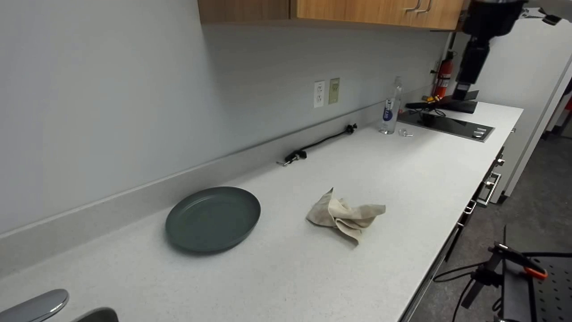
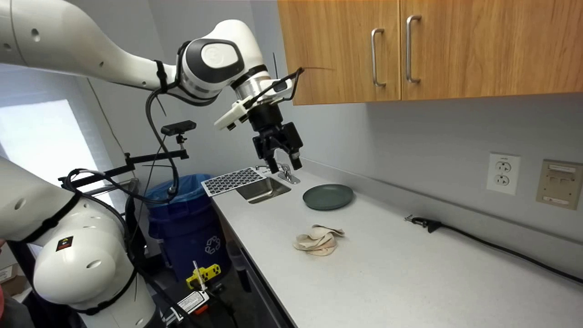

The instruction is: Spread the kitchen towel

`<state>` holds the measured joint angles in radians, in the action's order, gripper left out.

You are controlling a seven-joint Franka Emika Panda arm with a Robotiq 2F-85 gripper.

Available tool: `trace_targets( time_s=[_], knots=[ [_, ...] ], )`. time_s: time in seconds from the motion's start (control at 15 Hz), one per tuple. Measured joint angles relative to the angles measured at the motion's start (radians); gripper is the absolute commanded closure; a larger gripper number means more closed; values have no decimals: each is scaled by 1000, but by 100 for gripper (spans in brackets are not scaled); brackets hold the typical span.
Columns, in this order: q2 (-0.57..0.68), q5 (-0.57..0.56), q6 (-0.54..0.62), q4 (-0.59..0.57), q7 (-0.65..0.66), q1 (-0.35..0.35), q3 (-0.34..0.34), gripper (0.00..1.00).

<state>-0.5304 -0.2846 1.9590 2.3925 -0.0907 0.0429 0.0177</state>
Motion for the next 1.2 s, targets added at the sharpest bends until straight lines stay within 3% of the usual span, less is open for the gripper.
trace_targets(
  time_s=[0.27,0.87,1.2],
  knots=[
    [119,1,5,-111,0,0,1,0],
    [132,6,7,-110,-5,-7,-3,0],
    [226,82,130,-79,-34,-65,-9,0]
  ],
)
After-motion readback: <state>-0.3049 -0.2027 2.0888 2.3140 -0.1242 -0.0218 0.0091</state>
